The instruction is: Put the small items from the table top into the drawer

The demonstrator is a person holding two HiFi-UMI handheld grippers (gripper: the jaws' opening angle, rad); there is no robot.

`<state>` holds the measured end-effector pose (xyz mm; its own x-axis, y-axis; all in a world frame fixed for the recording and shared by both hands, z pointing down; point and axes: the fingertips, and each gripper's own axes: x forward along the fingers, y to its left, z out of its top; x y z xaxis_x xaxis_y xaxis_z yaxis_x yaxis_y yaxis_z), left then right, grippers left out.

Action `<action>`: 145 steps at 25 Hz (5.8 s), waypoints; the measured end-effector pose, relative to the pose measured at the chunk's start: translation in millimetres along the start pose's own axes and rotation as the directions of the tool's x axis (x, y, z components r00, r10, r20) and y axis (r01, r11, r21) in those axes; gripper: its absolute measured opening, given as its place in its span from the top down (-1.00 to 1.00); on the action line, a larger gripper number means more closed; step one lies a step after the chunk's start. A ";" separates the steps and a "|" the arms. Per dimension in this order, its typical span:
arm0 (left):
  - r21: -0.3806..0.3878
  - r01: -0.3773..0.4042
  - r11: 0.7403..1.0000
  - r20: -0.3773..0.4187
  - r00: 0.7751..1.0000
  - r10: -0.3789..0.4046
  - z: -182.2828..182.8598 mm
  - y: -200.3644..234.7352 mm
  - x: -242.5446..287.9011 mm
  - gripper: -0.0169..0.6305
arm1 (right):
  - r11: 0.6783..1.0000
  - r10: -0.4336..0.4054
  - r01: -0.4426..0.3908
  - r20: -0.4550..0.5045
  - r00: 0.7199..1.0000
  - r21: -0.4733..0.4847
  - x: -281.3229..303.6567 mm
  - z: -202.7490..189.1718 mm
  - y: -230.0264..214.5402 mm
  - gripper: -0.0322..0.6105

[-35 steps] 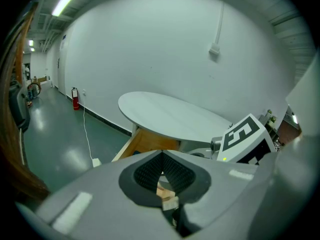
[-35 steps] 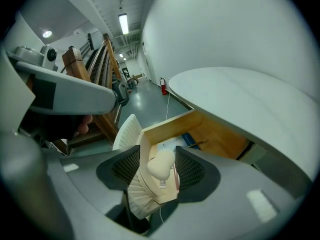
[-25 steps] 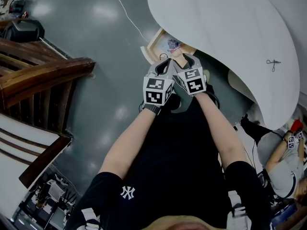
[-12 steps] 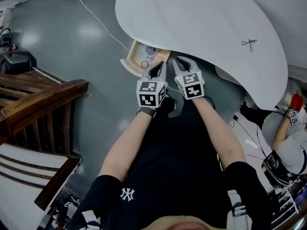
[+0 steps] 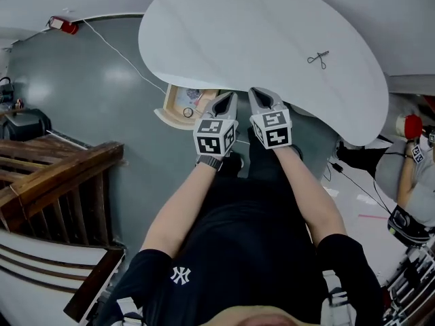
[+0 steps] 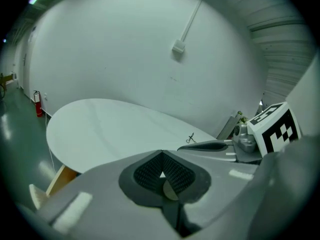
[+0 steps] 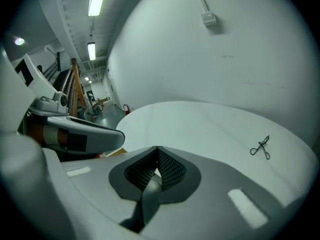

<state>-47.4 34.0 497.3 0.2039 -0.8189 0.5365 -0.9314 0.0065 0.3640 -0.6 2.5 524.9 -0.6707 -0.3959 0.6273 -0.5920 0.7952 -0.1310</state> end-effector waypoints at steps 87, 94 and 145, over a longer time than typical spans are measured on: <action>0.117 0.161 0.980 -0.110 0.983 -0.148 35.2 -98.9 136.1 0.95 | 0.961 -0.272 0.274 -0.048 0.961 0.029 -18.0 -3.3 -216.4 0.79; 0.093 0.101 0.990 -0.064 0.993 -0.095 28.8 -60.3 81.2 0.95 | 0.979 -0.202 0.202 -0.007 0.979 -0.018 -13.0 14.0 -137.7 0.79; -0.168 -0.252 0.953 0.000 0.967 0.256 -83.2 214.3 -80.3 0.95 | 0.930 0.189 -0.257 -0.261 0.947 -0.261 194.1 -77.3 190.7 0.79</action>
<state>-238.2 148.8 595.5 -0.0413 -0.7898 0.6120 -0.8884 0.3093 0.3393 -209.1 112.8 681.0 -0.6297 -0.1049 0.7697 -0.2613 0.9617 -0.0827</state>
